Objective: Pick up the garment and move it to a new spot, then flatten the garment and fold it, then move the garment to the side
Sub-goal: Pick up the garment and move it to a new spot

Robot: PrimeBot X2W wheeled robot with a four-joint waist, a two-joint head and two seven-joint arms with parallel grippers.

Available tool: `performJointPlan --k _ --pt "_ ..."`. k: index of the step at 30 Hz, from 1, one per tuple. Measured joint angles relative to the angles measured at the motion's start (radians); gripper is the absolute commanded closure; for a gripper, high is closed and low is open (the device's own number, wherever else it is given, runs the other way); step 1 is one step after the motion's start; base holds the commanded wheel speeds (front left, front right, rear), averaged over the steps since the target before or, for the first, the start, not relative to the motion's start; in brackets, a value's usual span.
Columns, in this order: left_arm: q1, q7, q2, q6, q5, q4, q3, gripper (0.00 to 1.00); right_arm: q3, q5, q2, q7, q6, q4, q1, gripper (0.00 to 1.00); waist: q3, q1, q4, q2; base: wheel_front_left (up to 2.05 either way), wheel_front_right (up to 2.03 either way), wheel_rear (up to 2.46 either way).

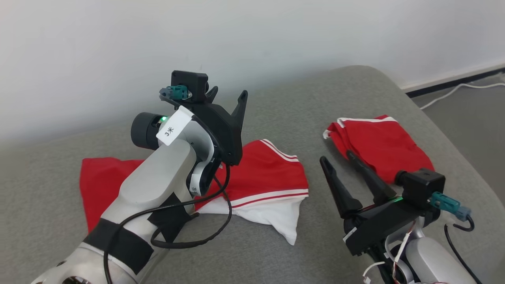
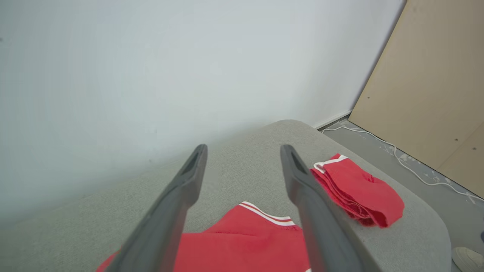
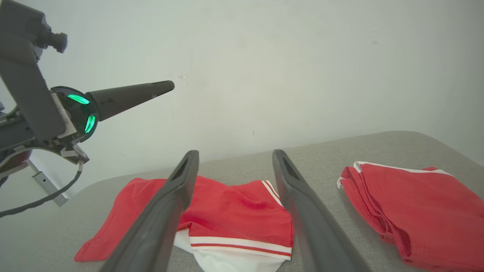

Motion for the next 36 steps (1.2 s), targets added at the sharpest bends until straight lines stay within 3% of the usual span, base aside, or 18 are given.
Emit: performJointPlan --k 7,11,19,24,29,36 --pt "0.012 -0.036 0.007 -0.037 0.017 0.034 -0.020 0.00 -0.039 0.003 -0.021 -0.016 -0.014 0.007 0.011 0.00 -0.011 0.0000 0.074 0.0000 0.00 0.00 0.00" --pt "0.053 -0.076 0.045 -0.037 0.024 0.014 -0.019 0.00 -0.048 0.006 -0.036 -0.022 -0.023 0.015 0.035 0.00 -0.023 0.0000 0.107 0.0000 0.00 0.00 0.00" --pt "0.229 -0.189 0.151 -0.012 0.064 -0.093 -0.020 0.00 -0.066 -0.009 -0.062 -0.032 -0.053 0.049 0.130 0.00 -0.074 -0.0001 0.192 0.0000 0.00 0.00 0.00" --pt "0.380 -0.243 0.258 0.004 0.077 -0.181 -0.003 0.00 -0.097 -0.009 -0.060 -0.054 -0.073 0.063 0.193 0.00 -0.117 -0.0002 0.240 0.0000 0.00 0.00 0.00" --pt "0.549 -0.260 0.341 0.005 0.075 -0.286 0.073 0.00 -0.135 -0.008 -0.046 -0.077 -0.089 0.061 0.250 0.00 -0.162 -0.0003 0.279 0.0001 0.00 0.00 0.00" --pt "0.859 -0.268 0.366 0.005 0.078 -0.354 0.283 0.00 -0.154 -0.007 -0.016 -0.097 -0.098 0.048 0.295 0.00 -0.204 -0.0004 0.306 0.0000 0.00 0.00 0.00"
